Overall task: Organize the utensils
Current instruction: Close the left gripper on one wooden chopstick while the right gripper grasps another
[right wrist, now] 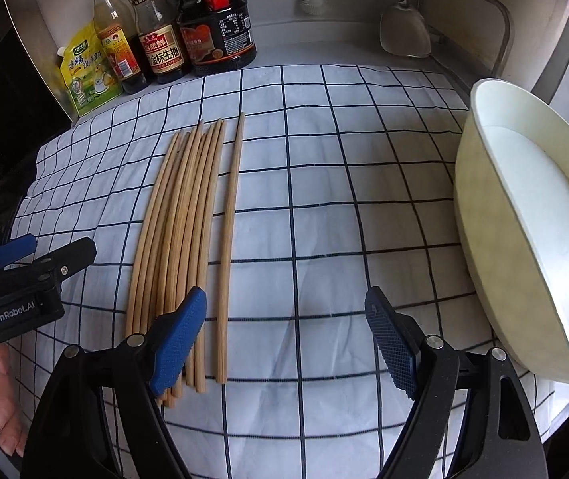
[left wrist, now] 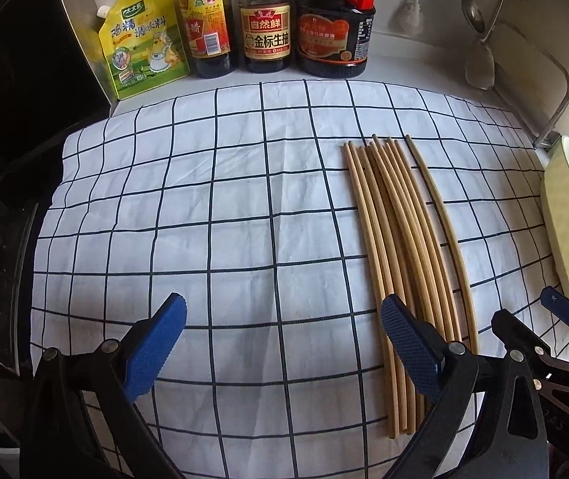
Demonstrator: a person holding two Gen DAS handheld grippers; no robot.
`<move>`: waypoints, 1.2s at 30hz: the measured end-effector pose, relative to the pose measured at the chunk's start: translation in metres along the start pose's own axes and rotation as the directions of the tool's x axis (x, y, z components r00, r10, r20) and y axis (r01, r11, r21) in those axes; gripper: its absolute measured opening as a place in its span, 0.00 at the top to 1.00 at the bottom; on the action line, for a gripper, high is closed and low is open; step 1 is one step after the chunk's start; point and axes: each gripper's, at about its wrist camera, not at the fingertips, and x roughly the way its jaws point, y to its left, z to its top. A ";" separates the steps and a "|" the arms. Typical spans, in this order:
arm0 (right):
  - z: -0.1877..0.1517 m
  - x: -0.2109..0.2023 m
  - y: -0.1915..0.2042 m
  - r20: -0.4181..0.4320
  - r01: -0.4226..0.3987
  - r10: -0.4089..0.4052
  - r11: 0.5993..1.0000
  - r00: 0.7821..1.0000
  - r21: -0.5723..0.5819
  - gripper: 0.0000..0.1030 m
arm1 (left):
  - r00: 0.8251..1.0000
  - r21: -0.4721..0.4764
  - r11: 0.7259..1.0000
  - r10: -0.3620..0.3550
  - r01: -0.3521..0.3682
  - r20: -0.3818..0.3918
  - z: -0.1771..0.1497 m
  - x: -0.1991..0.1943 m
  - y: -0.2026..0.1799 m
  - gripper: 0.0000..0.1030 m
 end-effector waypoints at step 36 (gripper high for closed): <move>0.016 0.033 -0.011 -0.004 0.099 -0.099 0.995 0.995 -0.004 0.24 | 1.000 0.050 0.999 0.000 0.001 -0.024 0.001 0.032 -0.016 0.06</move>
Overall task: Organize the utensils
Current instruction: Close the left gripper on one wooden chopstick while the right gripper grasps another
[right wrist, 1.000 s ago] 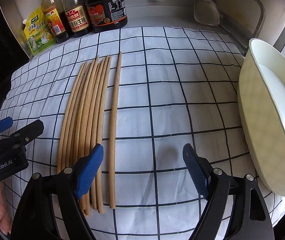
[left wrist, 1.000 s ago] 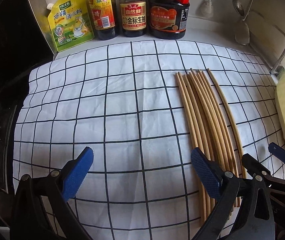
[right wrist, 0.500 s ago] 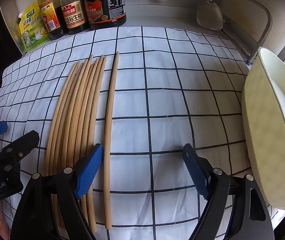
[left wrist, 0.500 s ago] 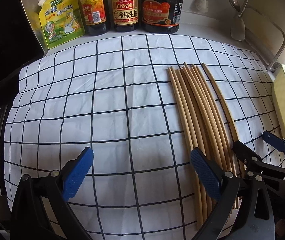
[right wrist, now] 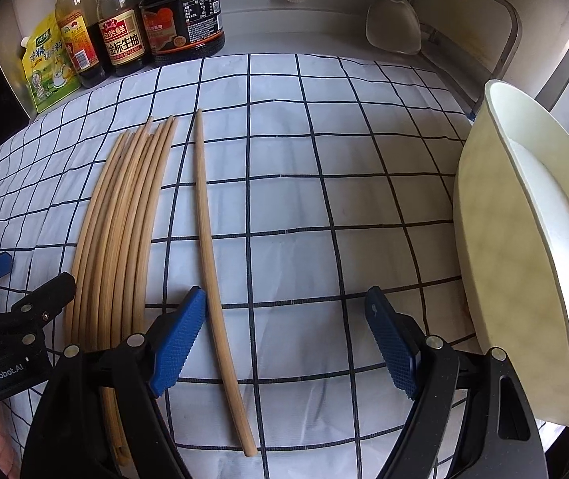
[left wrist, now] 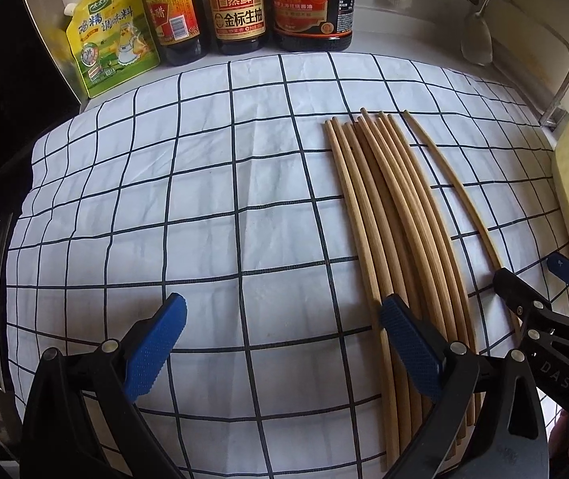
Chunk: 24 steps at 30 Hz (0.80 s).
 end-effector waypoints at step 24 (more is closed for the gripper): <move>-0.001 -0.006 0.033 0.042 -0.061 0.069 0.981 0.997 -0.186 0.80 | 0.997 0.060 0.995 -0.076 0.074 0.020 0.004 -0.004 -0.012 0.78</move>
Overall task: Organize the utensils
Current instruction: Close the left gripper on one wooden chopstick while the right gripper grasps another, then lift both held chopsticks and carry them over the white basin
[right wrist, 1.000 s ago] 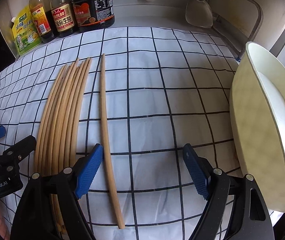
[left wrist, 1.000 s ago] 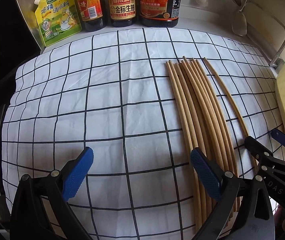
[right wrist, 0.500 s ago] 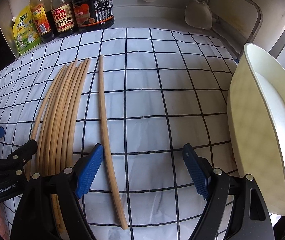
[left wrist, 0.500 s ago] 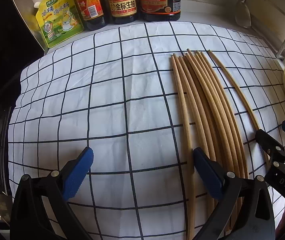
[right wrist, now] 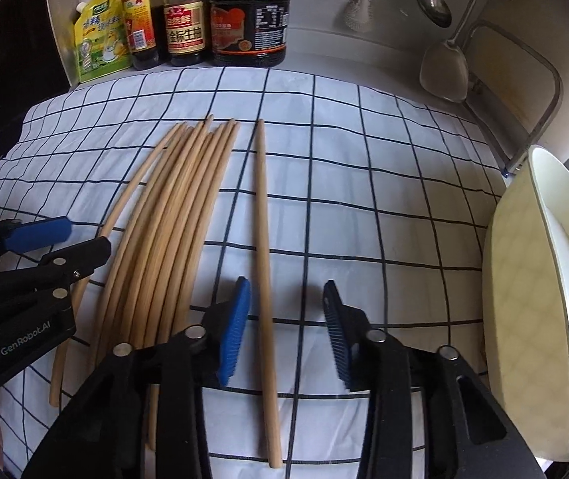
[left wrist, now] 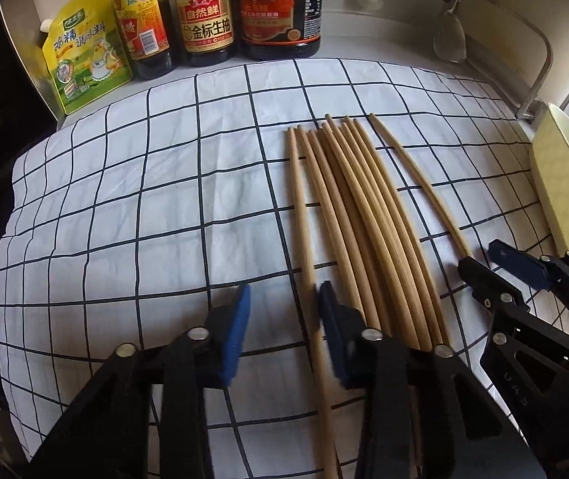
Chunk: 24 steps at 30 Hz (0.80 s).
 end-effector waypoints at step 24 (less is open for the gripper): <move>-0.014 -0.085 -0.029 0.047 -0.168 0.162 0.966 0.986 0.196 0.94 | 0.995 0.039 0.994 -0.101 0.100 0.017 0.011 -0.081 -0.015 0.93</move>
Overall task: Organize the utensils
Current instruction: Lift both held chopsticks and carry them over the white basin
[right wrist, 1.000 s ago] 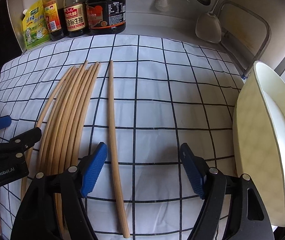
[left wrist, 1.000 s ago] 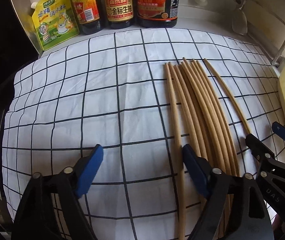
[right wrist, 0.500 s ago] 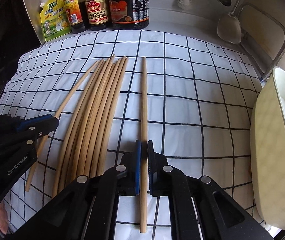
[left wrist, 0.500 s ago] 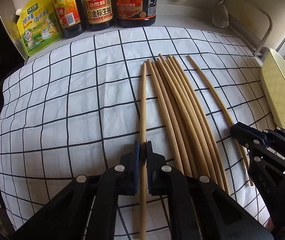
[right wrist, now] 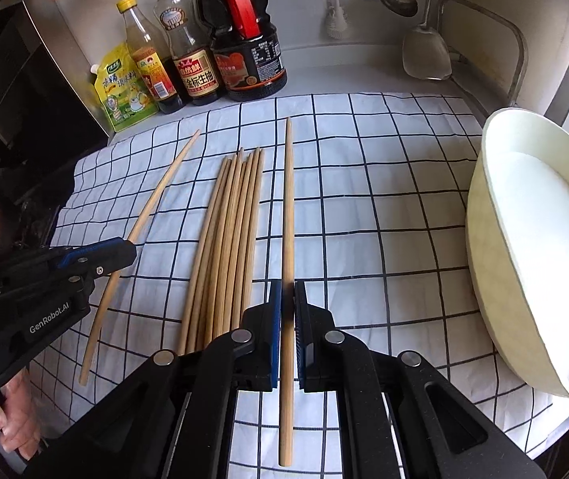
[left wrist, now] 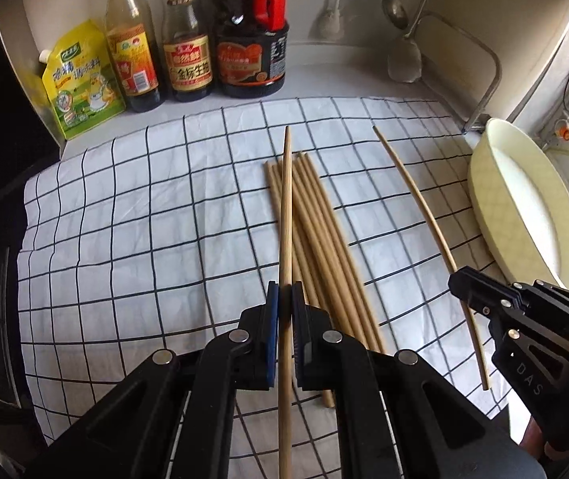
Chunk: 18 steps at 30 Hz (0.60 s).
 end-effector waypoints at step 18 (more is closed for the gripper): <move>-0.010 -0.107 -0.178 0.125 0.184 -0.236 0.926 0.964 0.330 0.94 | 0.947 0.349 0.890 -0.321 0.293 0.025 0.074 -0.010 -0.201 0.93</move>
